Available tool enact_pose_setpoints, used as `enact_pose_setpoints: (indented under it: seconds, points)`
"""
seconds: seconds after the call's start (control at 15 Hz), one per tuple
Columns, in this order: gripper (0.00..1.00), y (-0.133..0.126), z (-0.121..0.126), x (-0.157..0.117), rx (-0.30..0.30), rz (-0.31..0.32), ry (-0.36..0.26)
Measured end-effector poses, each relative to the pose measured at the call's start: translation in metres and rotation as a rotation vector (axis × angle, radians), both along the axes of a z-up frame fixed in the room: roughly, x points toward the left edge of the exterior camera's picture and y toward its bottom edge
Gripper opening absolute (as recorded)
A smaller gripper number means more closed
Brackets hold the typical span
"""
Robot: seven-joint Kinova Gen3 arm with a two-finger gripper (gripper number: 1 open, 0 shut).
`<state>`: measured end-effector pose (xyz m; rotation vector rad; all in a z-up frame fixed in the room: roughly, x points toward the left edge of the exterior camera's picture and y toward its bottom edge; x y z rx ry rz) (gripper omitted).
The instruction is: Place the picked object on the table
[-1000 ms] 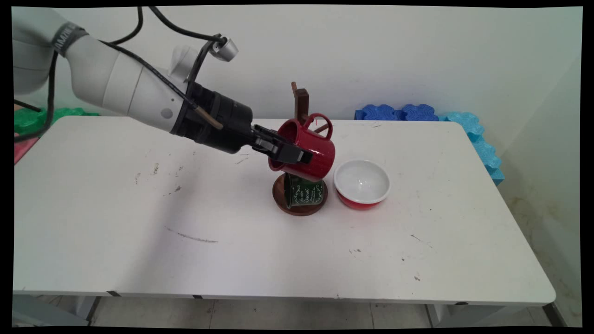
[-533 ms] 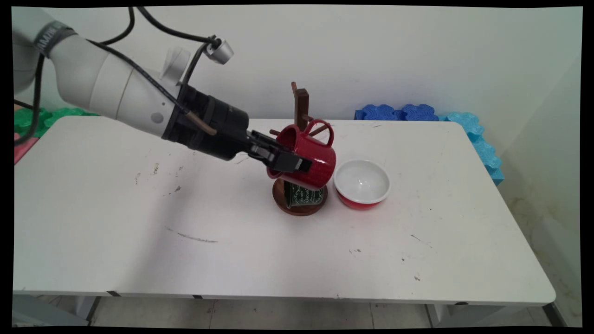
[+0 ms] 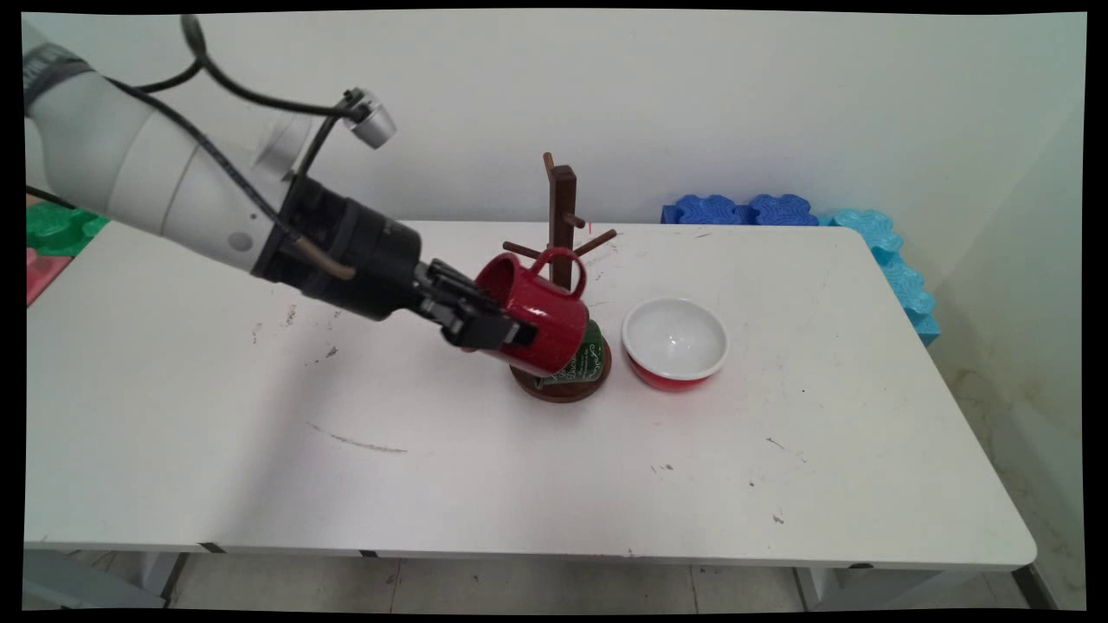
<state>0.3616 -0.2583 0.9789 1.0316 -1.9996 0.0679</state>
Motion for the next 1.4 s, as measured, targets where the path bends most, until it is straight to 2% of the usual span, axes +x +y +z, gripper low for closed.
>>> enact_pose_setpoints:
  seconds: [0.73,0.93,1.4]
  points:
    - [0.0,0.018,-0.01,0.065,-0.053,-0.092,-0.241]
    - [0.0,0.015,-0.017,0.085,-0.075,-0.12,-0.322]
    - [0.0,-0.002,-0.034,0.112,-0.136,-0.183,-0.46]
